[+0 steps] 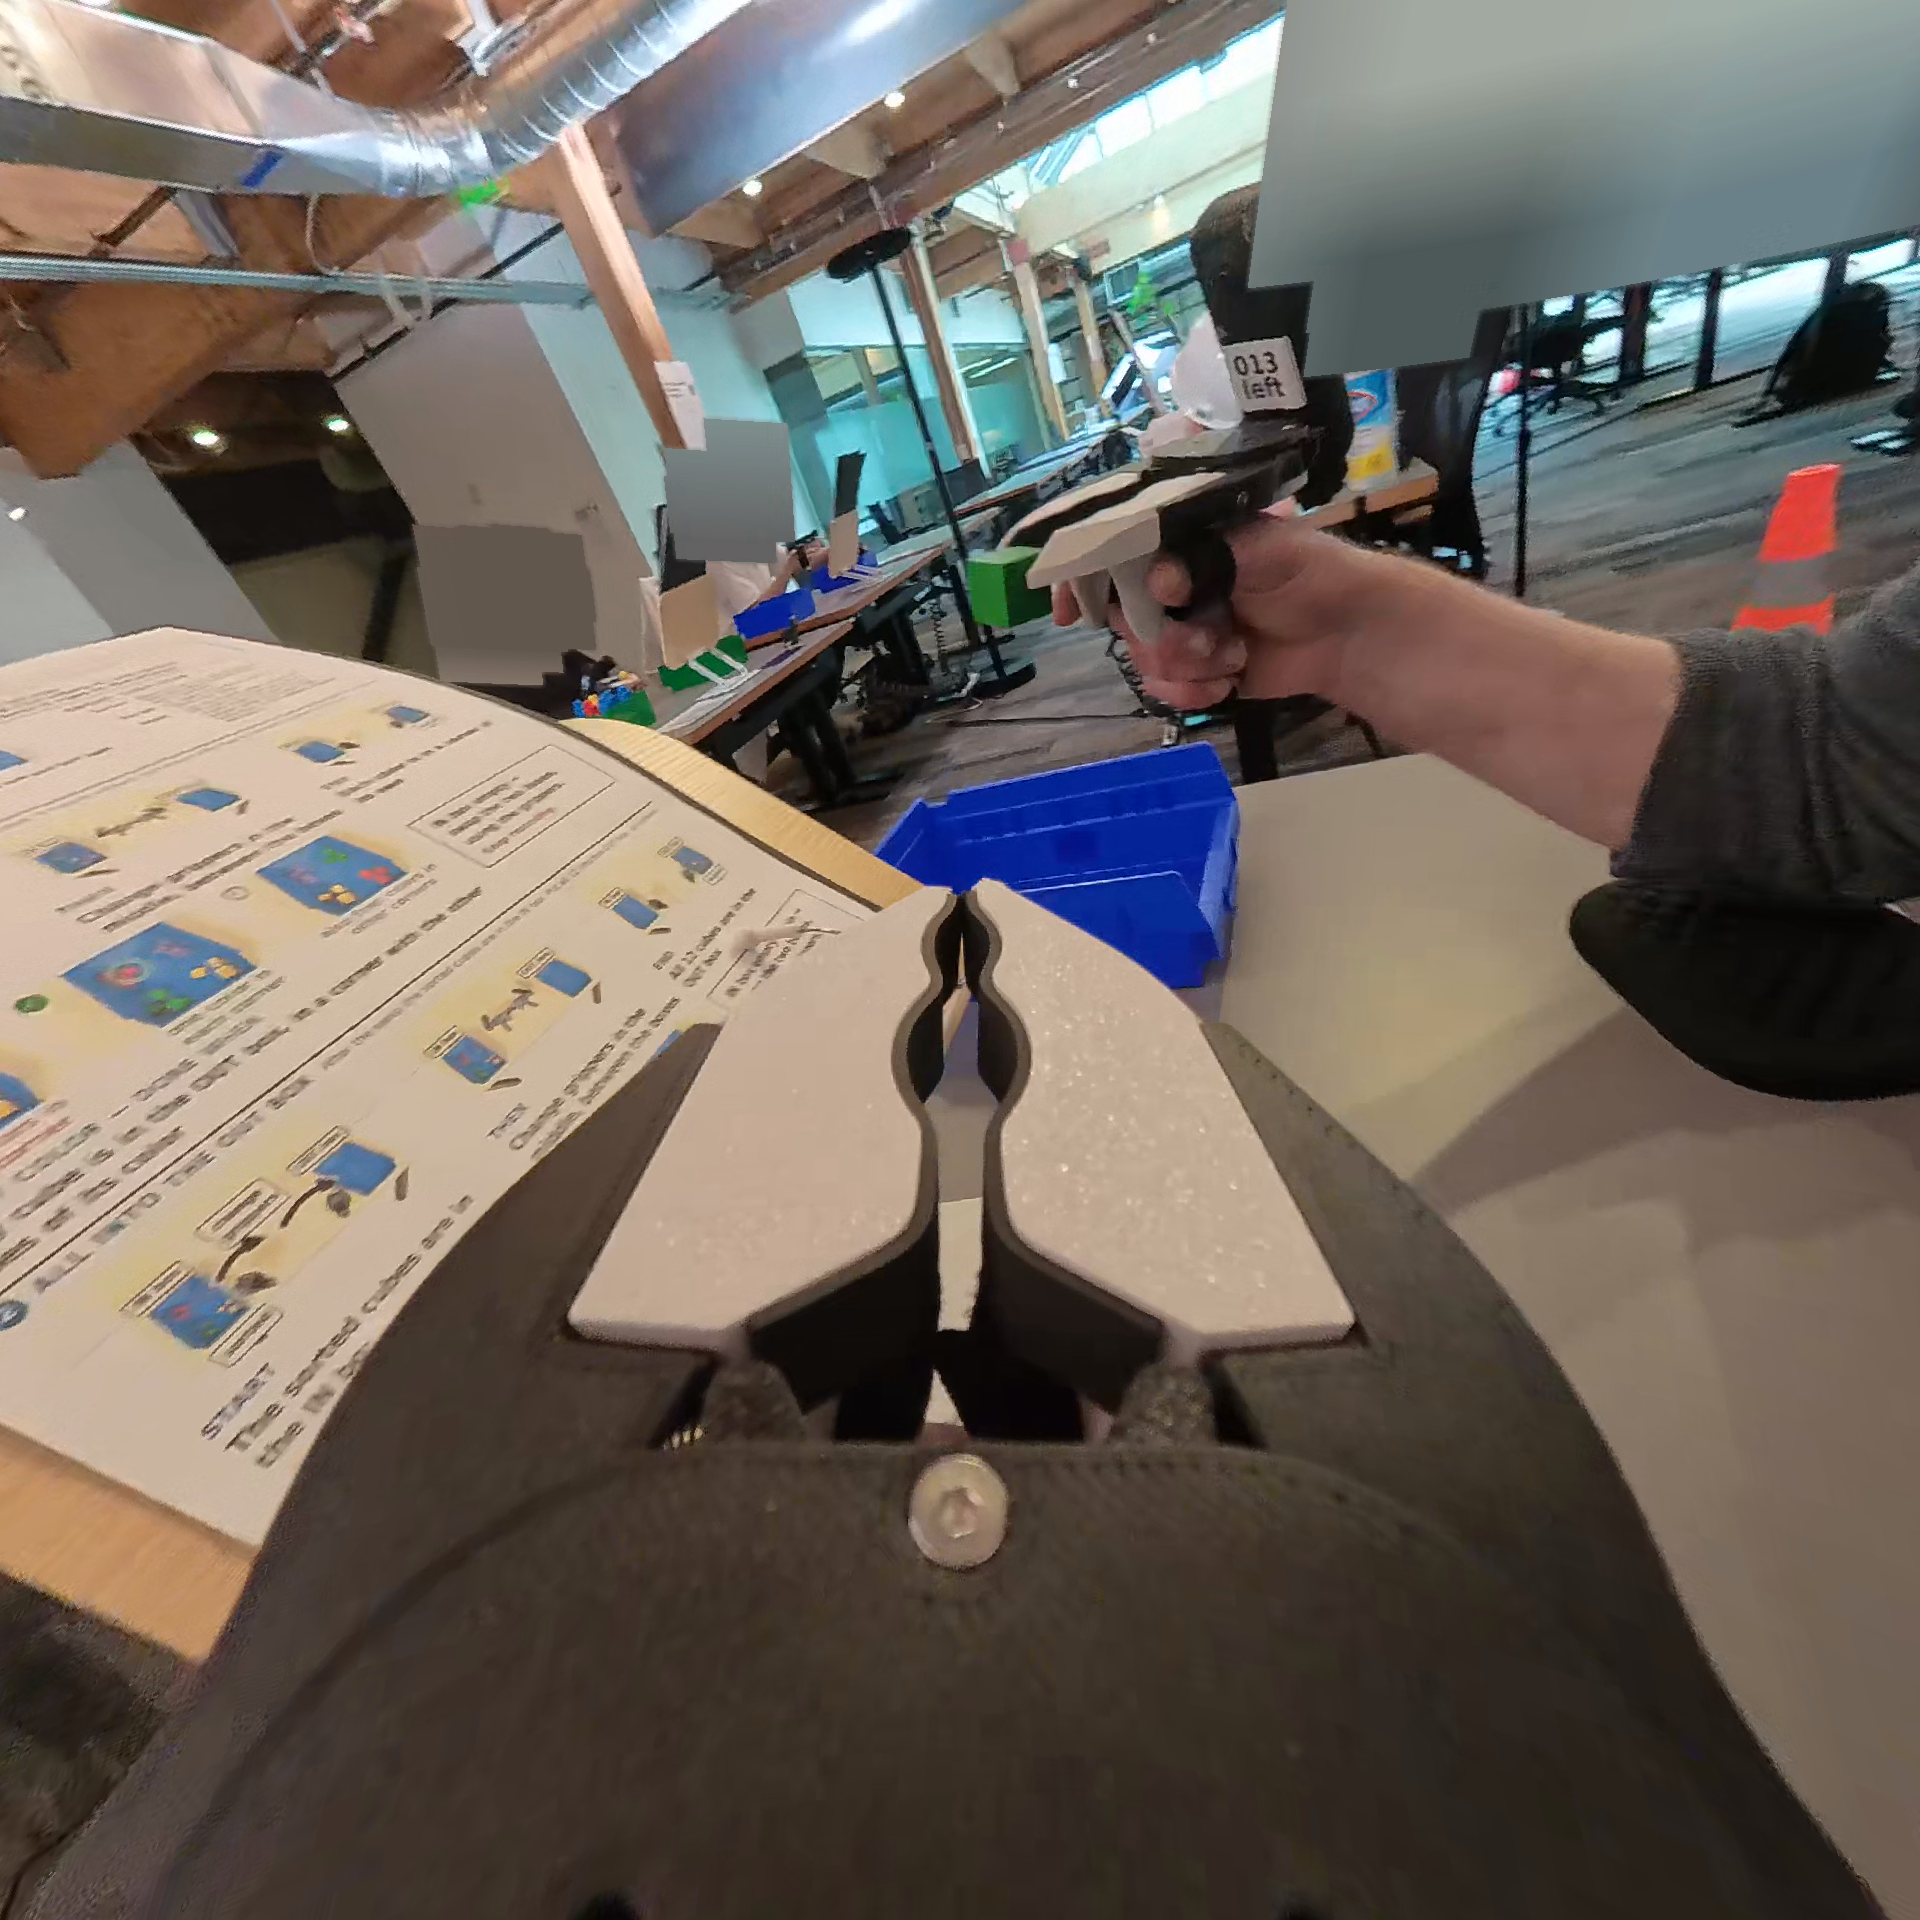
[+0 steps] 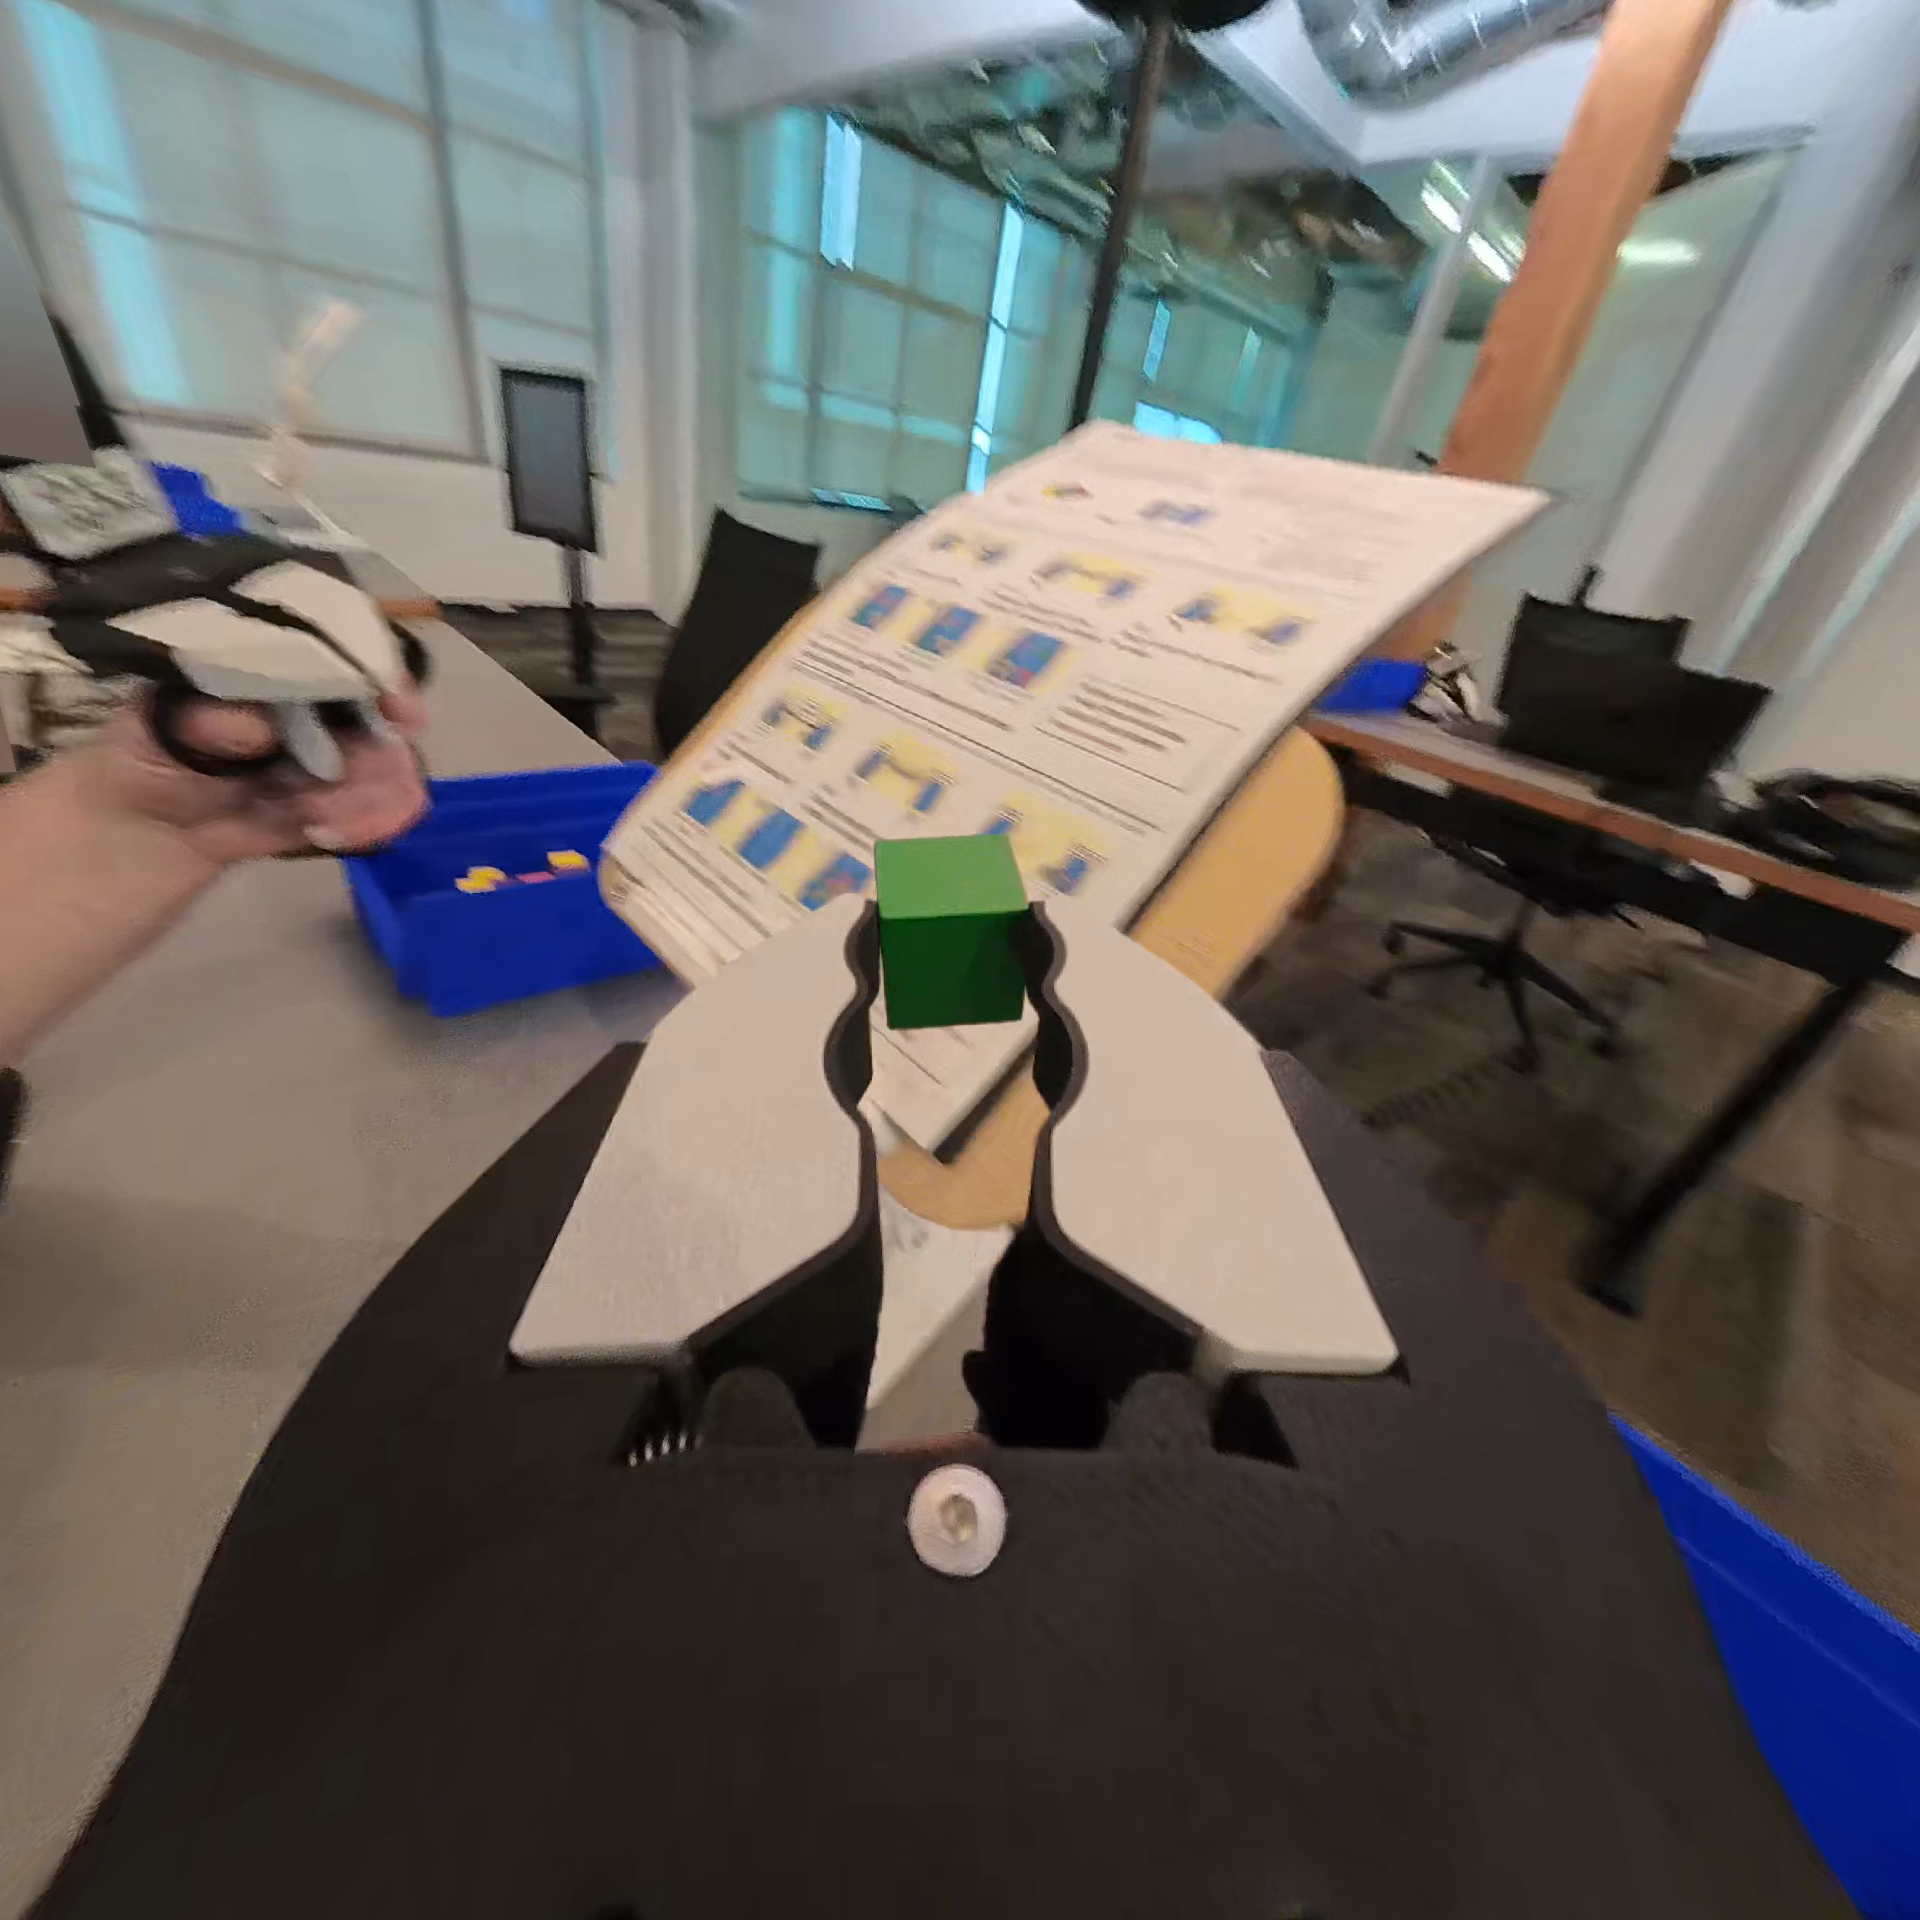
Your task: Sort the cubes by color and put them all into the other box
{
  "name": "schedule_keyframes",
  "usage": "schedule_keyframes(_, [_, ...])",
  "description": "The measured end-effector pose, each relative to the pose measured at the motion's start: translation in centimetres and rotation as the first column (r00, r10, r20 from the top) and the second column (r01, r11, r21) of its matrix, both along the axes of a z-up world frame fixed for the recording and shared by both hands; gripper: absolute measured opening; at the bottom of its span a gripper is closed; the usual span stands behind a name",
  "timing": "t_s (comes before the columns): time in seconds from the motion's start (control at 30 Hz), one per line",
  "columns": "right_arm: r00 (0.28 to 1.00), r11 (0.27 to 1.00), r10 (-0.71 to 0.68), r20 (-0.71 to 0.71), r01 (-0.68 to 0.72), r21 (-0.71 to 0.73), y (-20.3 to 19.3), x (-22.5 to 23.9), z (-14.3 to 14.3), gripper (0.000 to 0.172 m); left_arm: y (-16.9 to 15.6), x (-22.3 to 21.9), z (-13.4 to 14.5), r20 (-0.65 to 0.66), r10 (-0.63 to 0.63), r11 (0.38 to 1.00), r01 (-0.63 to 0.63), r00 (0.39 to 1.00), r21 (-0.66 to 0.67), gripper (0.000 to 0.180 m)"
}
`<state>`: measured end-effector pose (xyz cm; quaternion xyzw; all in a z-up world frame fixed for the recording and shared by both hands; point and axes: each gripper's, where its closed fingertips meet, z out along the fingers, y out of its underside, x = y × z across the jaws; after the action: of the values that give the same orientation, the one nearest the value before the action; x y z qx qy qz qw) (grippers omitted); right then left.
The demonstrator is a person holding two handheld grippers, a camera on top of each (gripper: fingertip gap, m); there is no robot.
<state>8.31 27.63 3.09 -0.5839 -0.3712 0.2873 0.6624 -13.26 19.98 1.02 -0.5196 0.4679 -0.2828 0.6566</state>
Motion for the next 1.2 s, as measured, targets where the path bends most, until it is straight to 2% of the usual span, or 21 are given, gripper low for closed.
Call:
schedule_keyframes(0.13, [0.967,0.979,-0.162,0.198,0.182,-0.090,3.9,4.9,-2.7,0.027,1.4,-1.2,-0.1,0.007,0.073,0.996,-0.073,0.997,-0.049,0.000])
schedule_keyframes(0.2, [0.914,0.953,-0.205,0.351,0.269,-0.143,5.5,7.8,-5.2,0.027,1.6,-1.6,-0.2,0.011,0.080,0.996,-0.079,0.997,-0.051,0.000])
schedule_keyframes(0.3, [0.836,0.895,-0.242,0.492,0.388,-0.220,7.6,11.9,-8.7,0.027,1.6,-1.7,-0.2,0.002,0.077,0.996,-0.077,0.997,-0.047,0.000])
schedule_keyframes(0.37, [0.766,0.848,-0.198,0.611,0.447,-0.285,8.4,14.2,-12.2,0.027,1.9,-1.9,-0.5,-0.016,0.098,0.994,-0.099,0.995,-0.039,0.000])
schedule_keyframes(0.43, [0.754,0.818,-0.077,0.652,0.422,-0.391,8.2,14.9,-15.3,0.028,2.0,-1.8,-0.7,-0.023,0.099,0.994,-0.100,0.995,-0.040,0.000])
schedule_keyframes(0.53, [0.654,0.775,0.025,0.756,0.465,-0.428,8.9,16.6,-20.0,0.028,2.1,-1.7,-0.9,-0.024,0.092,0.994,-0.093,0.995,-0.048,0.000])
schedule_keyframes(0.67, [0.565,0.737,0.186,0.804,0.461,-0.495,9.0,17.0,-24.8,0.028,2.3,-1.5,-1.4,-0.048,0.094,0.994,-0.096,0.994,-0.054,0.000])
schedule_keyframes(0.77, [0.499,0.724,0.237,0.833,0.481,-0.494,9.5,17.1,-26.9,0.028,2.4,-1.3,-1.7,-0.054,0.088,0.994,-0.091,0.995,-0.058,0.000])
schedule_keyframes(0.93, [0.490,0.684,0.355,0.796,0.444,-0.579,9.1,15.8,-29.4,0.028,2.8,-1.1,-2.4,-0.071,0.090,0.993,-0.095,0.993,-0.072,0.000])
schedule_keyframes(1.2, [0.436,0.687,0.389,0.812,0.450,-0.570,9.1,15.0,-30.3,0.027,3.1,-1.1,-2.8,-0.078,0.093,0.992,-0.099,0.993,-0.082,0.000])
